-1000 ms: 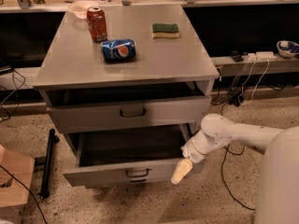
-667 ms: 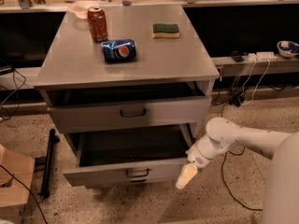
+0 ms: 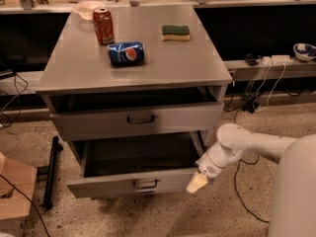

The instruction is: Open middle drawer

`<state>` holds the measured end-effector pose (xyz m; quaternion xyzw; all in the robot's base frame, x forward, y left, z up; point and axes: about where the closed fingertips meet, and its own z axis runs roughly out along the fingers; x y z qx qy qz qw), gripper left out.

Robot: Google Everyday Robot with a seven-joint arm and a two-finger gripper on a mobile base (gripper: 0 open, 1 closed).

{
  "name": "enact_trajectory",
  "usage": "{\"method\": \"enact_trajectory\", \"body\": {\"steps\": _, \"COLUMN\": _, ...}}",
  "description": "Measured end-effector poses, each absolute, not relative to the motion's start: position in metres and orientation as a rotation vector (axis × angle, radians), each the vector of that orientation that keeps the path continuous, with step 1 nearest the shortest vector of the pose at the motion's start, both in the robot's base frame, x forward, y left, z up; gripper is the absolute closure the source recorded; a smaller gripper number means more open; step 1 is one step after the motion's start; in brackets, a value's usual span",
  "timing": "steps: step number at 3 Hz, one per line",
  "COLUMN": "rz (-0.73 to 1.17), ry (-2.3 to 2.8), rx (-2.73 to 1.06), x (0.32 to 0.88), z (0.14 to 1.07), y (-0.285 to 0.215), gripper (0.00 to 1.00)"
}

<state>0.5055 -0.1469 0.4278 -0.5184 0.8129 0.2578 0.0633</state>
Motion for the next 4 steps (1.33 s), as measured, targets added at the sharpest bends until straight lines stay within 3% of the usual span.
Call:
{"method": "enact_trajectory", "body": {"steps": 1, "rz": 0.779, "ry": 2.456, "rx": -1.566, "x": 0.511, "z": 0.43, "y": -0.147, "gripper": 0.73}}
{"method": "enact_trajectory", "body": {"steps": 2, "rz": 0.779, "ry": 2.456, "rx": -1.566, "x": 0.511, "z": 0.43, "y": -0.147, "gripper": 0.96}}
{"method": "enact_trajectory", "body": {"steps": 3, "rz": 0.806, "ry": 2.469, "rx": -1.566, "x": 0.5, "z": 0.428, "y": -0.148, "gripper": 0.0}}
{"method": "enact_trajectory", "body": {"steps": 4, "rz": 0.846, "ry": 2.491, "rx": -1.558, "x": 0.484, "z": 0.424, "y": -0.148, "gripper": 0.0}}
